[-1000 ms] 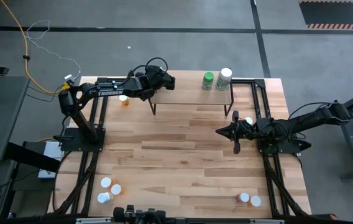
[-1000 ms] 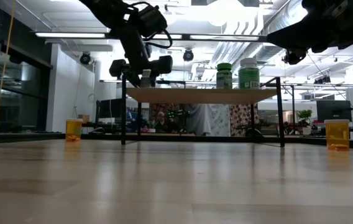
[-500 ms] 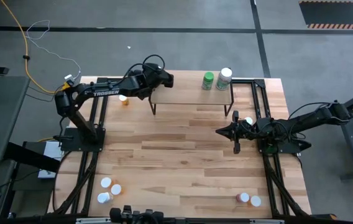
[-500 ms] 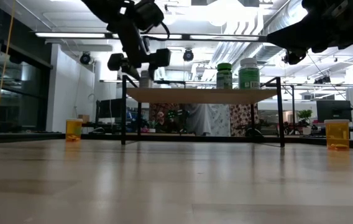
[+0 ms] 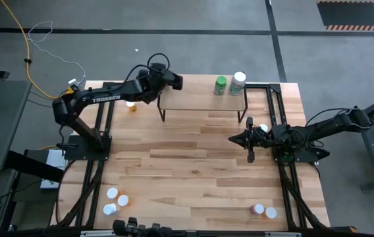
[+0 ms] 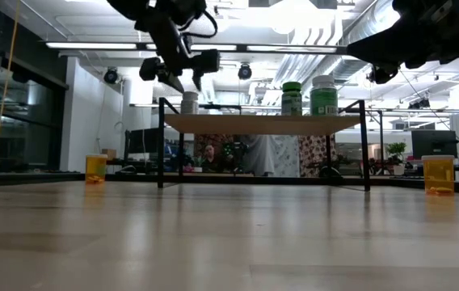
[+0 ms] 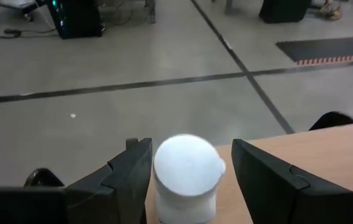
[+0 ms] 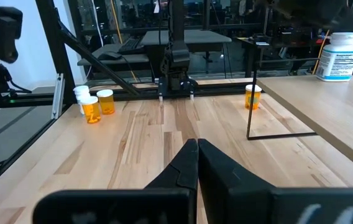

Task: Pick and place medicine bottles onto shelf by color
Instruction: Put the blue pill bottle on the shelf, then put the pink pill bottle on the shelf

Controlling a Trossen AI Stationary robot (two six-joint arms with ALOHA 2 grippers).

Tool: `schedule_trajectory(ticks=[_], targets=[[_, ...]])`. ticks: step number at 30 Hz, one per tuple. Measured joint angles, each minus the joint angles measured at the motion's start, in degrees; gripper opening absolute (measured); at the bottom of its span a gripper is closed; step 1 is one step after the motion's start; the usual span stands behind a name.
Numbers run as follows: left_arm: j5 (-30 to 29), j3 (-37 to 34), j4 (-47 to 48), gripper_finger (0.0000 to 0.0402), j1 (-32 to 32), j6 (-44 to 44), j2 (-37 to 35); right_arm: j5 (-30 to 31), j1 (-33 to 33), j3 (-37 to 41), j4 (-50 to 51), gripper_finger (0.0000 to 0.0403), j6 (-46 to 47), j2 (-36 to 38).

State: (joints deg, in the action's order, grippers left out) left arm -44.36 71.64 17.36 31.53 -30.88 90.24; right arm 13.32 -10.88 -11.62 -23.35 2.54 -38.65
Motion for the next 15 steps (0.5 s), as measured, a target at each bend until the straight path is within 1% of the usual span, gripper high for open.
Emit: schedule_trajectory(ticks=[4,7,9,11,13,15], targets=[[0.3,0.0,-1.0,0.0212,0.0,3.4,-2.3,0.0,0.0,0.0,0.0,0.0,0.0,0.0],[2.4,0.0,-1.2,0.0212,-0.1,9.4,-5.5,0.0,0.0,0.0,0.0,0.0,0.0,0.0],[7.4,0.0,-1.1,0.0212,0.0,15.1,-8.4,0.0,0.0,0.0,0.0,0.0,0.0,0.0],[14.7,0.0,0.6,0.0212,-0.5,19.6,-11.9,0.0,0.0,0.0,0.1,0.0,0.0,0.0],[21.6,-0.6,2.3,0.0212,-1.8,21.0,-15.7,0.0,0.0,0.0,0.1,0.0,0.0,0.0],[26.6,-3.6,2.4,0.0212,-4.5,21.1,-20.4,0.0,0.0,0.0,0.2,0.0,0.0,0.0]])
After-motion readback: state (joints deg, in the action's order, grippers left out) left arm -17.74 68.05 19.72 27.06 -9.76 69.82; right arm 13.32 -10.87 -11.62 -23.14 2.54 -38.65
